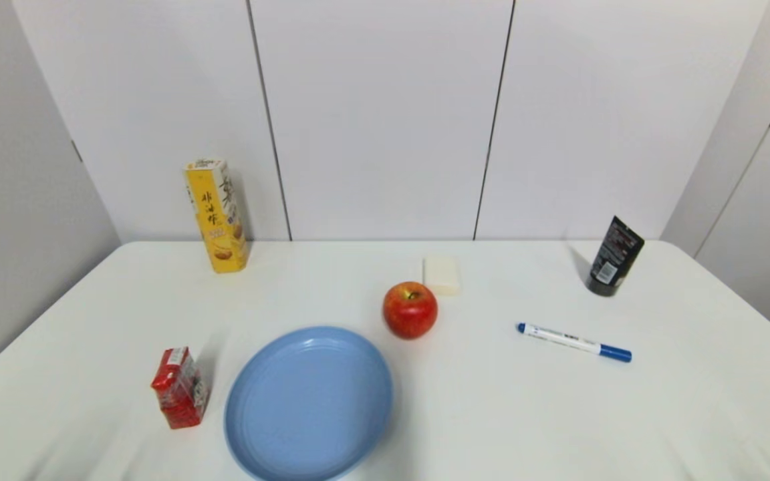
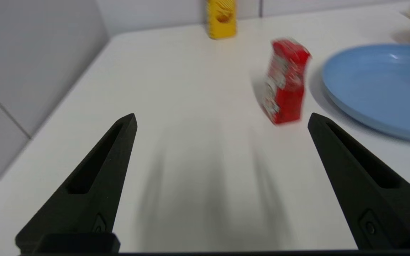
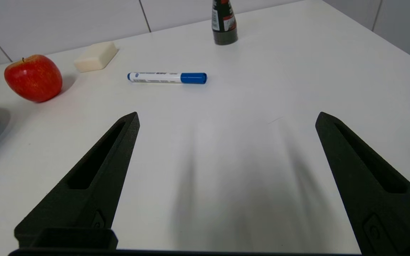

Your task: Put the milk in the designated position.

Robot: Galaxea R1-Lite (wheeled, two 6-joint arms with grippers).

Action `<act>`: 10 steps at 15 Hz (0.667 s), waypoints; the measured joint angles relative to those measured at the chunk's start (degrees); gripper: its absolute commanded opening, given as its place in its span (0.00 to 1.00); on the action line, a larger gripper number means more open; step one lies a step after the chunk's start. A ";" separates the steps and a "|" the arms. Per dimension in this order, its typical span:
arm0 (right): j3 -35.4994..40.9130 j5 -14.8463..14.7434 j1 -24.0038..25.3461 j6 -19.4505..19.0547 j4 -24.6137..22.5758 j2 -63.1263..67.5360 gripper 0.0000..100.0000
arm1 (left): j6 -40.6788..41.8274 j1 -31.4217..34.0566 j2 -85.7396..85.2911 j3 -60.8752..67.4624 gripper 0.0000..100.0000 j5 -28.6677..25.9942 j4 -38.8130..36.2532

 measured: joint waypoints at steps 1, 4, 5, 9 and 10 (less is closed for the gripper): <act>0.00 0.02 -0.02 -0.02 0.02 0.00 1.00 | -1.49 0.13 -1.27 0.02 1.00 0.13 1.46; 0.00 0.00 0.00 0.00 0.00 0.00 1.00 | -7.25 0.27 -3.17 0.09 1.00 1.71 1.38; 0.00 0.00 -0.02 -0.02 0.00 0.00 1.00 | -7.49 0.27 -3.43 0.11 1.00 1.73 1.38; 0.00 0.00 -0.02 -0.02 0.00 0.00 1.00 | -7.56 0.29 -3.72 0.11 1.00 1.73 1.37; 0.00 -0.02 -0.02 0.00 0.00 0.00 1.00 | -7.56 0.29 -3.74 0.13 1.00 1.73 1.37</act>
